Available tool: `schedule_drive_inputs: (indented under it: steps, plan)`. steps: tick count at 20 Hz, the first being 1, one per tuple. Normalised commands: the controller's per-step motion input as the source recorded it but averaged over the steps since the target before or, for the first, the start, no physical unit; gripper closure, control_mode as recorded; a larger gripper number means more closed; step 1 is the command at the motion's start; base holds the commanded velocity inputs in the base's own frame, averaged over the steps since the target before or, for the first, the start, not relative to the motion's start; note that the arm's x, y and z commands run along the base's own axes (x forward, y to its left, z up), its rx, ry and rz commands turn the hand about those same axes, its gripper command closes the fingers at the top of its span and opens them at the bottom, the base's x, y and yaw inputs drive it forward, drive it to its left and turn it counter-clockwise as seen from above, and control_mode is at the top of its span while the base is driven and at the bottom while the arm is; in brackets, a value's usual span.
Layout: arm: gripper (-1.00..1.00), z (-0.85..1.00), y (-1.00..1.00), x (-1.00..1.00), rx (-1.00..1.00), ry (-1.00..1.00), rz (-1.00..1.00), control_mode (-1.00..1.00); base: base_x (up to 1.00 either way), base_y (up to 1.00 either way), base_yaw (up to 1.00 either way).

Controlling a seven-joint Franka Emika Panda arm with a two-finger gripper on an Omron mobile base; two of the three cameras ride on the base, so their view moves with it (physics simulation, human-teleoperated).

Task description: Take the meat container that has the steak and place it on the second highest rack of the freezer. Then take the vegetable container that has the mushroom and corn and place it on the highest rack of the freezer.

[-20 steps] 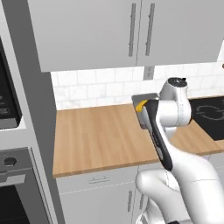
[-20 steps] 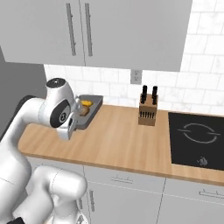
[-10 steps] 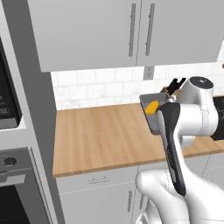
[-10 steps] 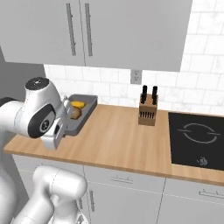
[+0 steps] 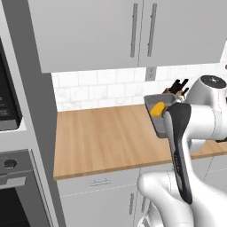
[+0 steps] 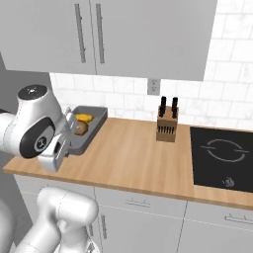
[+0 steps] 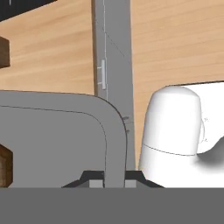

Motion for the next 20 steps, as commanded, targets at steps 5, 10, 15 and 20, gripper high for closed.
schedule_drive_inputs:
  steps: [5, 10, 15, 20]
  plan:
    - [1.00, 0.00, 0.00, -0.27, 0.00, 0.00, 0.00, 1.00, -0.12, 0.00, 0.00]
    - [1.00, 0.00, 0.00, 0.00, 0.00, 0.00, 0.00, 1.00, -0.83, -0.24, 0.07]
    - [1.00, 0.00, 0.00, 0.00, 0.00, 0.00, 0.00, 1.00, -0.60, -0.44, 0.62]
    - [1.00, 0.00, 0.00, 0.00, 0.00, 0.00, 0.00, 1.00, -0.27, -0.07, 0.99]
